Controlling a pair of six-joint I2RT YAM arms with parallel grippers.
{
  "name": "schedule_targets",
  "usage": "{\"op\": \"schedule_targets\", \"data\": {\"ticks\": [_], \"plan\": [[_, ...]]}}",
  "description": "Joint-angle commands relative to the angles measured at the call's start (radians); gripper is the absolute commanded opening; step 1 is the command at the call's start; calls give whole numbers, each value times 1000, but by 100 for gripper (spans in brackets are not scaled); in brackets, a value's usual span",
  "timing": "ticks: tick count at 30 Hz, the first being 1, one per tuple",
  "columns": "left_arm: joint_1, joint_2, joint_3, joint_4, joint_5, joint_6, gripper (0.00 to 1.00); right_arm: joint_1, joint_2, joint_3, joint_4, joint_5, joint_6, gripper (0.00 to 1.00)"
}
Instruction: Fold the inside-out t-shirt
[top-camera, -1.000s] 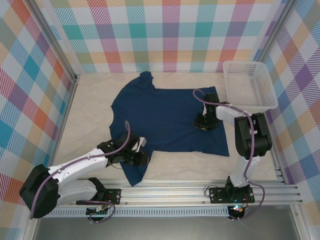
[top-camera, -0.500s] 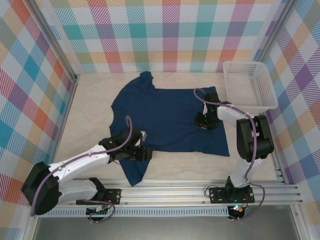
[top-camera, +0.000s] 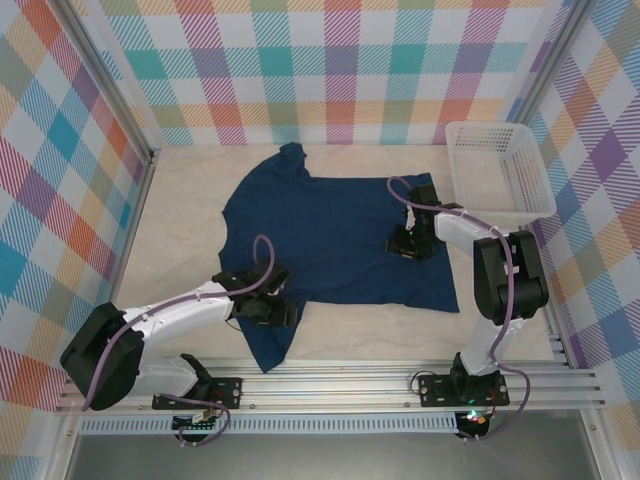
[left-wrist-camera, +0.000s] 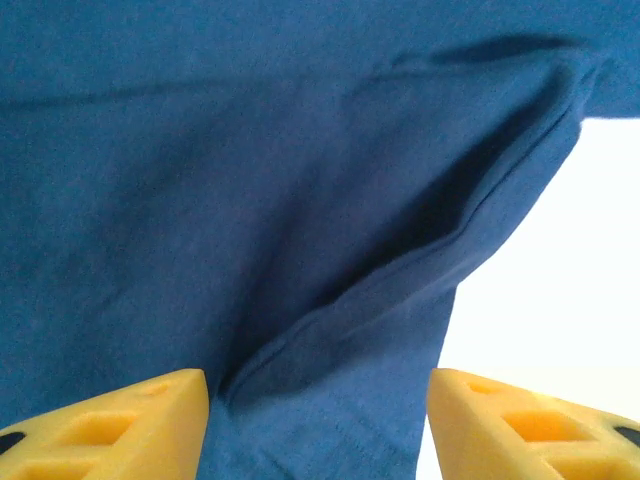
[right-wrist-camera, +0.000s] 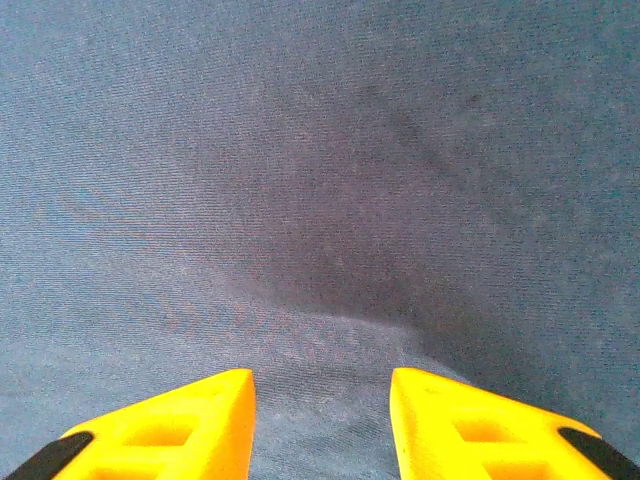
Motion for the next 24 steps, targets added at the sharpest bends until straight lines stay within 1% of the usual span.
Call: {"op": "schedule_targets", "data": {"ticks": [1,4,6,9,13,16,19,24], "plan": [[0,-31,-29,-69,38,-38,59,6,-2,-16,-12,-8,-14,40],[-1,-40,-48,-54,72,-36,59,6,3,-17,-4,-13,-12,40],[-1,-19,-46,-27,93,-20,59,7,11,-13,-5,-18,-12,40],[-1,21,-40,22,134,-13,56,8,11,-13,-6,-20,-12,40],[-10,40,-24,36,134,-1,49,8,-1,-22,-8,-7,-17,40],[-13,43,-15,26,110,13,48,8,0,-25,-5,-11,-15,40],[-12,40,-14,34,102,25,42,7,3,-27,0,-14,-13,40],[-17,44,-19,58,97,52,23,8,3,-25,3,-18,-12,40]]}}
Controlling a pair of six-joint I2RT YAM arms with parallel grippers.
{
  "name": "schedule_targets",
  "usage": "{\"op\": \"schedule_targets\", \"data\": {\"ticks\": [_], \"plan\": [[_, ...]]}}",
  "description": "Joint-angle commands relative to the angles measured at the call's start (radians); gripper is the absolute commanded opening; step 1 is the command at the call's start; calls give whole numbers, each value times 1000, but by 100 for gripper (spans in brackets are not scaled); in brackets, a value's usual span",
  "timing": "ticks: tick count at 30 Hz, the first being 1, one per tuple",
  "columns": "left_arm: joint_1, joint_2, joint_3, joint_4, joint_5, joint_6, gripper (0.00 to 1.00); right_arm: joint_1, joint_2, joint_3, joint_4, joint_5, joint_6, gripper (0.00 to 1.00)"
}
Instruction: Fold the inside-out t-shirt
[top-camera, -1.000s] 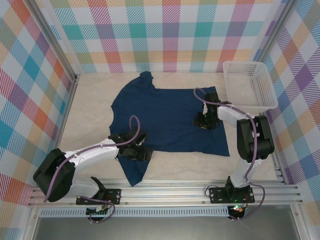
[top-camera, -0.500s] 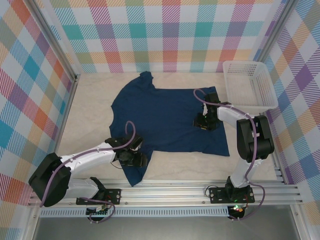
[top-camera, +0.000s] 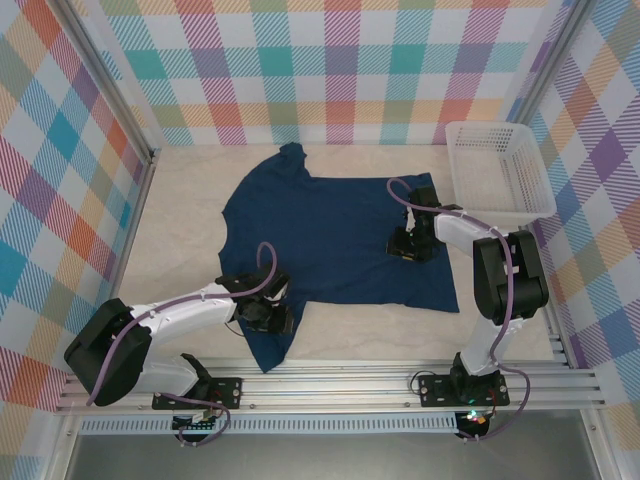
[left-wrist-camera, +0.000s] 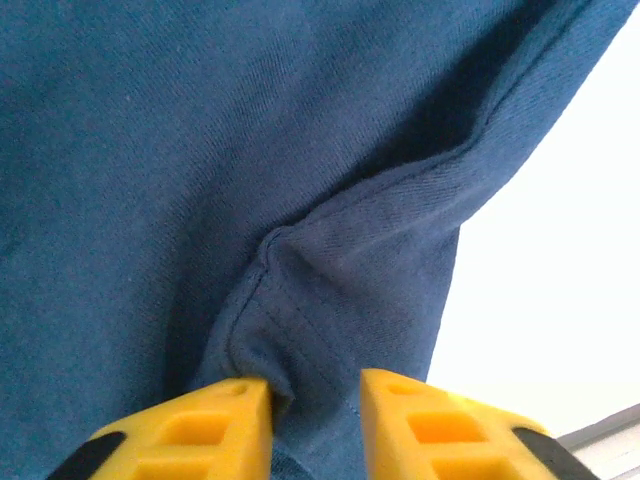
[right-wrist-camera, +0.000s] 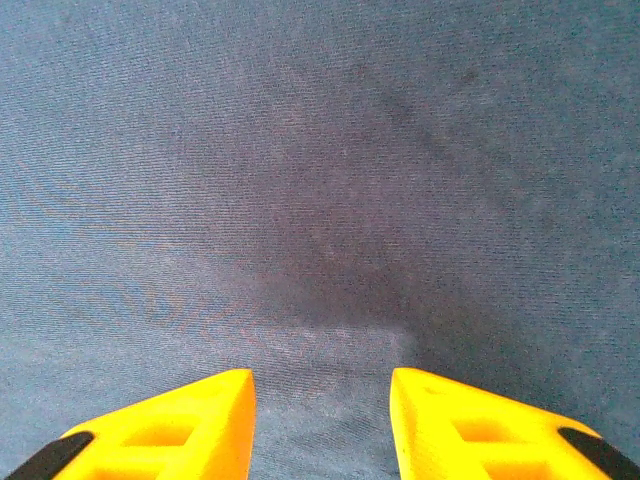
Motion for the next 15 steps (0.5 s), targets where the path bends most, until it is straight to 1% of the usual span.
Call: {"op": "schedule_targets", "data": {"ticks": [1,2,5,7,10,13,15], "plan": [[-16,5,14,23,-6,32,18,7,2,-12,-1,-18,-13,40],[-19,0,15,27,-1,44,12,7,0,-11,-2,-17,-13,40],[-48,-21,23,45,38,77,0,7,-2,-11,-6,-6,-17,40],[-80,-34,38,59,83,102,0,6,-2,-6,-16,7,-18,40],[-141,-23,67,71,182,142,0,6,-1,7,-27,23,-19,41],[-214,18,111,40,204,183,0,5,3,16,-29,21,-17,41],[-226,44,136,19,204,210,0,5,5,21,-30,17,-16,41]]}}
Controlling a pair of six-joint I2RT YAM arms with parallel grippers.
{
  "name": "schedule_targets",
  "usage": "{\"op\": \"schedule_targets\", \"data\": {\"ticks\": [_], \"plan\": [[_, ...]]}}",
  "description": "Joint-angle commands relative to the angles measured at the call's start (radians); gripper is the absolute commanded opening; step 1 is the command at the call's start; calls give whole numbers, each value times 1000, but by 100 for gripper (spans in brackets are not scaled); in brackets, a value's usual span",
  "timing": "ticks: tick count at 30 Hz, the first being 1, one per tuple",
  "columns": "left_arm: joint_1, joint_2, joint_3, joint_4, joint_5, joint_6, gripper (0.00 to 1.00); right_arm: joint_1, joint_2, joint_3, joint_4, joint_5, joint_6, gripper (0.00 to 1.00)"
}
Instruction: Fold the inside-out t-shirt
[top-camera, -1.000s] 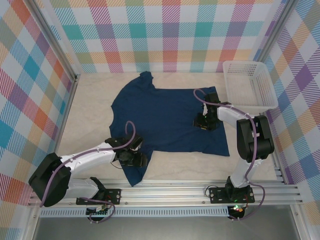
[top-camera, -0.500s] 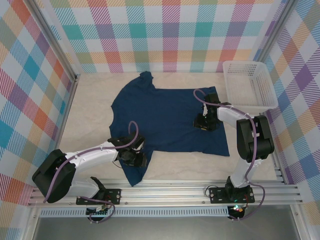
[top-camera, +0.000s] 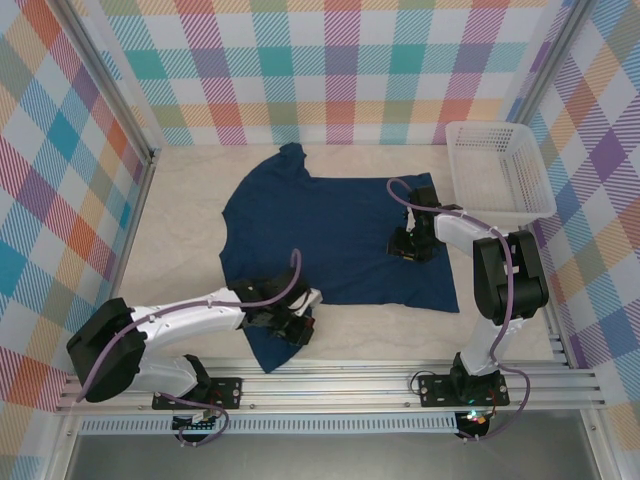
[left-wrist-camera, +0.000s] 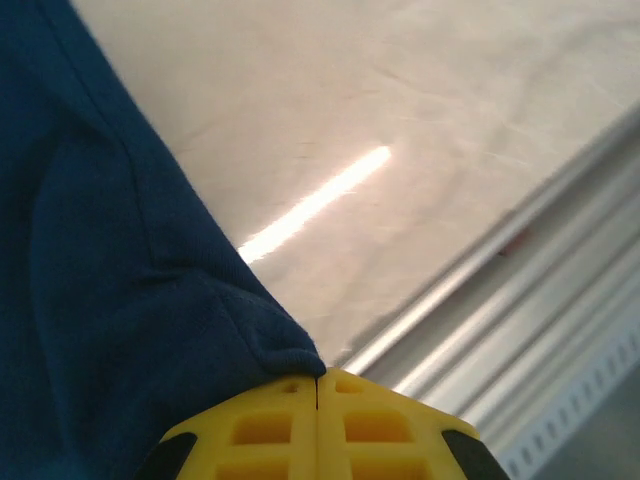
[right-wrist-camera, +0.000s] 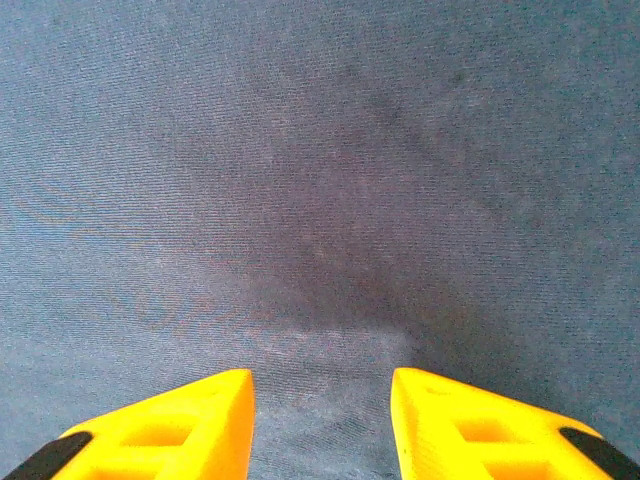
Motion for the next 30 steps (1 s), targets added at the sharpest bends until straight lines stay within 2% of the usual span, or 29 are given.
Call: {"op": "schedule_targets", "data": {"ticks": [1,5,6,8,10,15,17,19,22,23,26,30], "plan": [[-28,41,51,-18,70,84,0,6,7,21,-27,3,-12,41],[-28,87,96,-10,130,121,7,6,4,22,-37,2,-15,41],[-28,98,105,-12,145,126,14,6,-1,21,-40,2,-15,41],[-28,125,137,-55,145,152,37,6,-11,16,-48,4,-17,41],[-28,127,157,-93,121,165,49,5,-23,9,-51,7,-18,41],[-3,19,156,-84,79,164,57,10,-65,-12,-34,-14,-22,41],[64,-47,132,-41,0,108,58,23,-89,-25,-14,-19,-28,41],[185,-78,105,5,-106,10,63,30,-104,-32,-2,-10,-25,42],[387,-65,47,154,-134,-117,65,17,-108,-38,13,23,-4,43],[444,-40,40,203,-148,-144,65,0,-103,-36,19,16,3,44],[542,65,71,318,-216,-160,66,-43,-77,-23,44,25,19,46],[686,237,138,409,-199,-170,67,-59,-12,43,74,26,27,49]]}}
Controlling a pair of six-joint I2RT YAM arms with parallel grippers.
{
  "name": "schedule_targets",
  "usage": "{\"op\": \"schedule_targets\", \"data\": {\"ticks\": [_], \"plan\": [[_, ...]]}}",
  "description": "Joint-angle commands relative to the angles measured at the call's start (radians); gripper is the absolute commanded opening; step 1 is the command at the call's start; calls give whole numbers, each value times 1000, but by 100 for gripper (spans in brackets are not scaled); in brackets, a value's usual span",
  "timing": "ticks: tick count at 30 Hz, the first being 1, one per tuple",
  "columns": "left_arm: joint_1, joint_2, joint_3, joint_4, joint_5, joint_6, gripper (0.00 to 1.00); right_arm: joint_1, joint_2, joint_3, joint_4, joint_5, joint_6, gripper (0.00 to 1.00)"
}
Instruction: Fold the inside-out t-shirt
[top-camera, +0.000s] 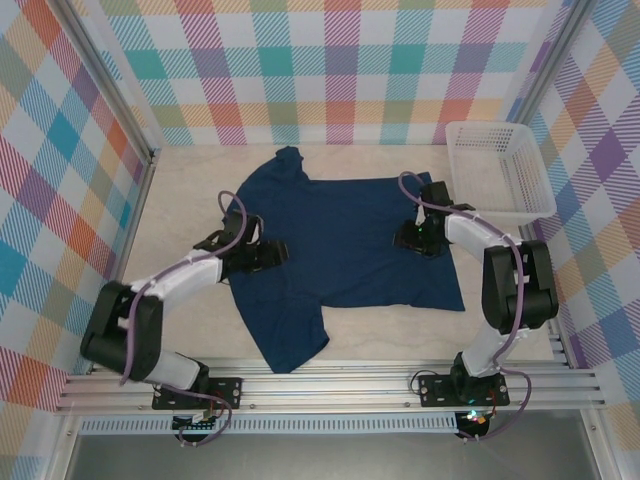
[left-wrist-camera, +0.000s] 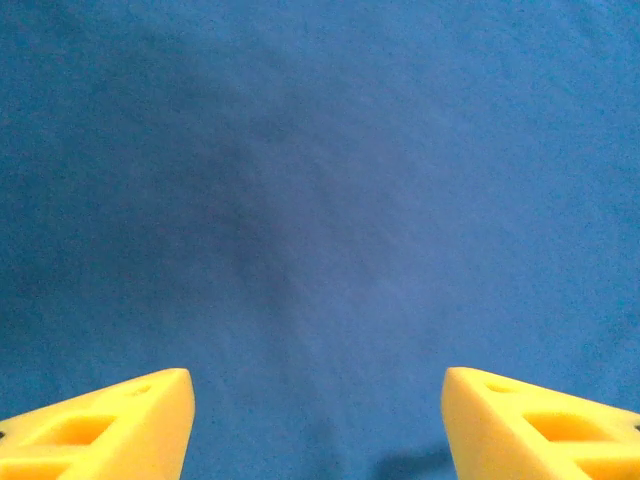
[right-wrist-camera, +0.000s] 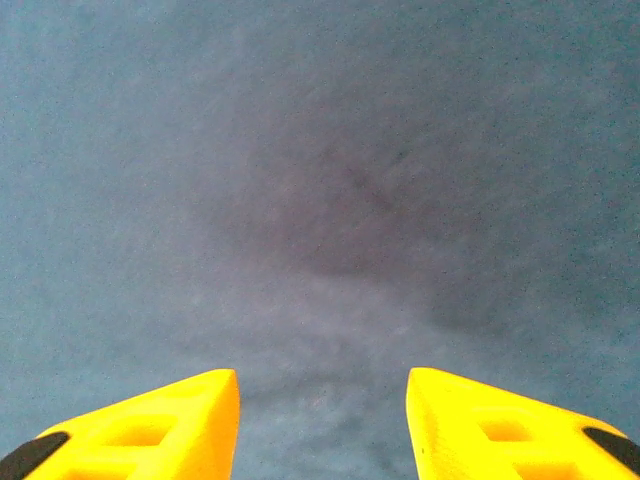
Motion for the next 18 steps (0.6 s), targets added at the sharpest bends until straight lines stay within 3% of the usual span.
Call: {"op": "schedule_targets", "data": {"ticks": [1,6,18], "plan": [[107,120,64,136,-7,-47,67,-7,68,70,48,7,21,50],[187,276,146,124,23,-40,67,-8,175,183,24,75,11,53],[273,408,215,102,43,-26,67,-26,438,476,-132,87,3,53]]}}
